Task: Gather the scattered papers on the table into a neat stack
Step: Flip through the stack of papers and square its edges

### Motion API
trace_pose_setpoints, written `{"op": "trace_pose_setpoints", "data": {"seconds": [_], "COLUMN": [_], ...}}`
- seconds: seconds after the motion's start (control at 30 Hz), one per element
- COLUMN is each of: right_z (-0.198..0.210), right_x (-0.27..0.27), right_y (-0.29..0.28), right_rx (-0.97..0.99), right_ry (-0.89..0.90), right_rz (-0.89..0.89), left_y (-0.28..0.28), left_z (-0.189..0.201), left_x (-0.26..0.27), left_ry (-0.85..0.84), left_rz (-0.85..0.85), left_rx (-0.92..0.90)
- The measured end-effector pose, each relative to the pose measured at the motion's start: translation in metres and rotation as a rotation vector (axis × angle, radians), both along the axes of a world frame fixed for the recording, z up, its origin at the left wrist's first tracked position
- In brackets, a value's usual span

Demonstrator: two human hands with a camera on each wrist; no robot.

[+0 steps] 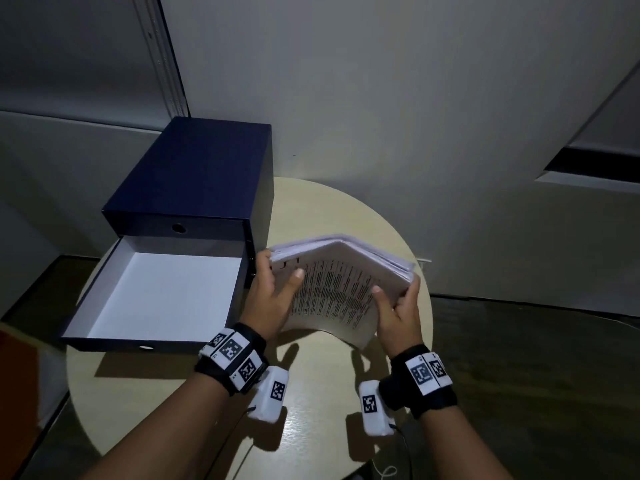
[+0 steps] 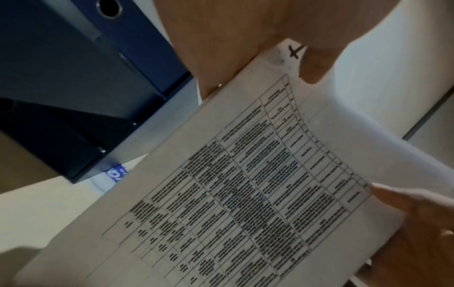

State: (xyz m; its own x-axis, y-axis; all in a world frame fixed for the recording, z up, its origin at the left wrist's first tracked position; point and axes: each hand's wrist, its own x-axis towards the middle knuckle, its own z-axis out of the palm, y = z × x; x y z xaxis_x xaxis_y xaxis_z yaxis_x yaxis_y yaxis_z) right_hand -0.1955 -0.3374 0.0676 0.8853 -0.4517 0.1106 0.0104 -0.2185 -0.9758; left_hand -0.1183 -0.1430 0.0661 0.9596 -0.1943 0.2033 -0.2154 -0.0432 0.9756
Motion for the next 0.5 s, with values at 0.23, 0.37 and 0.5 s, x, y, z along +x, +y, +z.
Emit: {"op": "trace_pose_setpoints", "data": {"seconds": [0.23,0.37,0.5], "right_z": [0.015,0.027,0.028], "right_x": [0.013,0.028,0.032], "right_y": [0.004,0.003,0.001], "right_rx": [0.090,0.147,0.197], "right_ry": [-0.128,-0.067,-0.060], "right_rz": [-0.185,-0.298,-0.325], "left_y": [-0.012,-0.023,-0.025], "left_z": [0.015,0.026,0.030], "left_x": [0.011,0.022,0.024], "left_ry": [0.087,0.151,0.140], "left_rz": [0.167,0.321,0.334], "left_rx": [-0.257,-0.243,-0.198]}}
